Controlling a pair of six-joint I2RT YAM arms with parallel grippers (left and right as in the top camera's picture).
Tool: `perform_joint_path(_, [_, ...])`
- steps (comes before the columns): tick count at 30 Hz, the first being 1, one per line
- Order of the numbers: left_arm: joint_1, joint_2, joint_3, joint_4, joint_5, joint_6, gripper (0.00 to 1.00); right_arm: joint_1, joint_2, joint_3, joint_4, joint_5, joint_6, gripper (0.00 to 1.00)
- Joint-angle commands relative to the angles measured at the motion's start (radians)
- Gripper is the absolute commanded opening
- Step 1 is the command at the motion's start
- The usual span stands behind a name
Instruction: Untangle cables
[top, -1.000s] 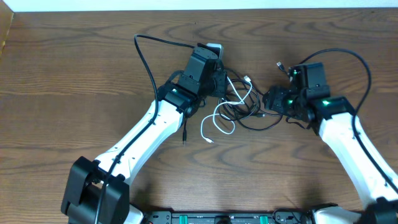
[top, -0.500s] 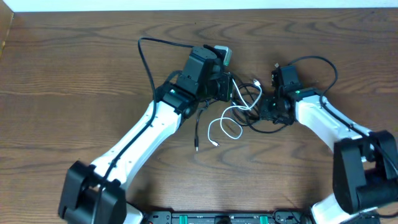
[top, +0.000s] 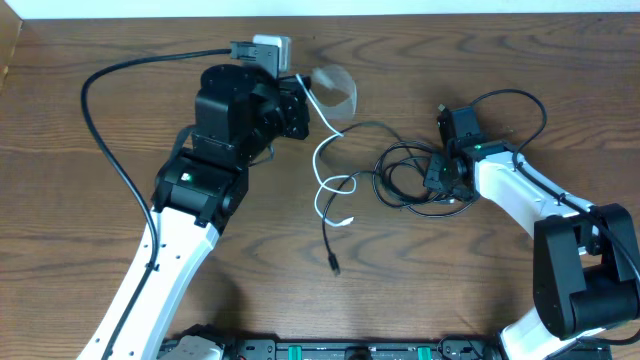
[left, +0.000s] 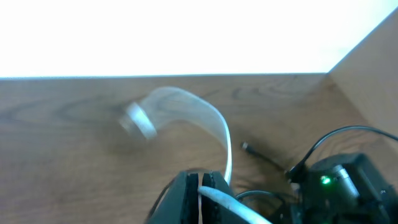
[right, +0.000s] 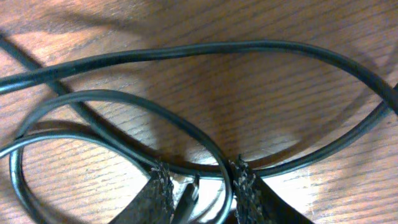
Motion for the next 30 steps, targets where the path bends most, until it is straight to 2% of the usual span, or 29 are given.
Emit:
perform_joint_path(1, [-0.002, 0.021, -0.001, -0.043, -0.027, 0.004, 0.08, -0.008, 0.01, 0.004, 0.0, 0.032, -0.003, 0.33])
perform_joint_path(7, [-0.003, 0.066, -0.002, -0.112, -0.027, -0.05, 0.08, -0.013, -0.029, 0.015, -0.013, 0.007, -0.003, 0.46])
perform_joint_path(8, [-0.004, 0.074, -0.002, -0.115, -0.027, -0.052, 0.08, -0.018, -0.046, 0.019, -0.016, -0.023, -0.003, 0.51])
perform_joint_path(9, [-0.004, 0.08, -0.002, -0.118, -0.027, -0.052, 0.08, -0.024, -0.068, 0.023, -0.015, -0.063, -0.004, 0.61])
perform_joint_path(11, [-0.004, 0.093, -0.002, -0.119, -0.027, -0.065, 0.08, -0.042, -0.124, 0.028, -0.014, -0.15, -0.01, 0.67])
perform_joint_path(13, [-0.004, 0.102, -0.002, -0.119, -0.027, -0.114, 0.08, -0.058, -0.189, 0.029, -0.011, -0.218, -0.023, 0.69])
perform_joint_path(14, [-0.004, 0.114, -0.002, -0.119, -0.027, -0.182, 0.08, -0.071, -0.255, 0.029, -0.011, -0.249, -0.022, 0.71])
perform_joint_path(18, [-0.005, 0.151, -0.002, -0.159, -0.028, -0.334, 0.08, -0.071, -0.36, 0.029, -0.011, -0.265, -0.021, 0.72])
perform_joint_path(23, [-0.005, 0.205, -0.002, -0.314, -0.026, -0.504, 0.08, -0.047, -0.409, 0.029, -0.012, -0.265, -0.022, 0.75])
perform_joint_path(27, [-0.006, 0.212, -0.002, -0.449, 0.019, -0.518, 0.08, -0.026, -0.401, 0.028, -0.016, -0.265, -0.022, 0.76])
perform_joint_path(30, [-0.01, 0.212, -0.002, -0.512, -0.023, -0.502, 0.08, -0.021, -0.397, 0.028, -0.015, -0.265, -0.021, 0.78])
